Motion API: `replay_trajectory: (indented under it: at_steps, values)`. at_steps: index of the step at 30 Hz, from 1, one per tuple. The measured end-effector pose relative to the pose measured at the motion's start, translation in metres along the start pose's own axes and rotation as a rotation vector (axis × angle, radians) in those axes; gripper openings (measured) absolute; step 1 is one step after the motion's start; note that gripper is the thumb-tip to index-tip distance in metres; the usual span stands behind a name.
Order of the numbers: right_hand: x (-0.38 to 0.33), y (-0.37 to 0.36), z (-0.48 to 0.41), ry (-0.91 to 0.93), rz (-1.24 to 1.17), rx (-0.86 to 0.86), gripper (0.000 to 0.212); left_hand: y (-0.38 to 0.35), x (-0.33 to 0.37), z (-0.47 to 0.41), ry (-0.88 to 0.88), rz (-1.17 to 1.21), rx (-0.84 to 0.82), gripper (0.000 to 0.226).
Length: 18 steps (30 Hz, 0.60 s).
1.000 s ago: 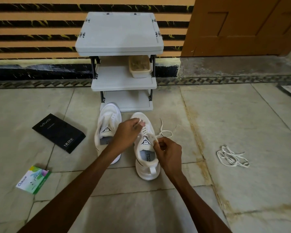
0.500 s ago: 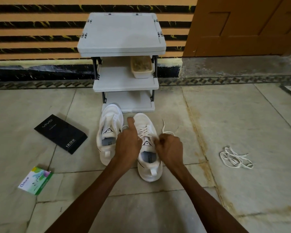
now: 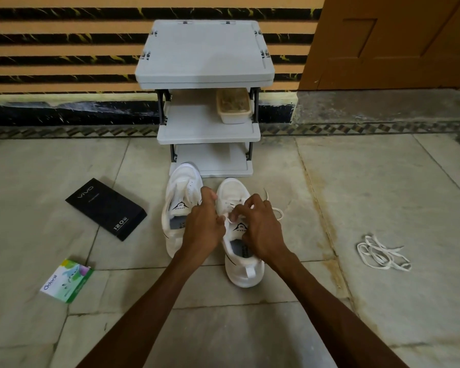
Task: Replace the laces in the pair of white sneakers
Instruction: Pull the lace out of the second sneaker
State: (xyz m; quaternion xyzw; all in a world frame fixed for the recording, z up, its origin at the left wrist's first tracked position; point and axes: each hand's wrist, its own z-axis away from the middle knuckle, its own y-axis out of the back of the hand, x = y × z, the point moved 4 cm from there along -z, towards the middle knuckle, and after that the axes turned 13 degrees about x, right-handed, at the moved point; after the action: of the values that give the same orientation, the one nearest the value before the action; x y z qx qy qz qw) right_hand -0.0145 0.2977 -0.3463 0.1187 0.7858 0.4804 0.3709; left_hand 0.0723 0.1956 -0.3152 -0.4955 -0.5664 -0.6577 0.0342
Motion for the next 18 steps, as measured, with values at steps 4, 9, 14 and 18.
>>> replay_trajectory:
  at_steps: [4,9,14,18]
  values:
    - [0.018,0.002,-0.001,-0.395,-0.447,0.106,0.028,-0.001,-0.002,0.000,-0.010,-0.028,0.030,0.037]
    - [0.042,-0.006,0.007,-1.228,-1.203,0.117,0.037,-0.005,-0.001,0.001,-0.030,-0.078,0.036,0.043]
    - [0.026,0.012,-0.007,-0.653,-0.656,0.093,0.038,-0.003,-0.001,0.001,-0.052,-0.064,0.015,0.042]
    - [-0.005,0.011,-0.011,-0.080,-0.011,0.060,0.032,-0.005,0.001,-0.001,-0.046,-0.053,0.000,0.043]
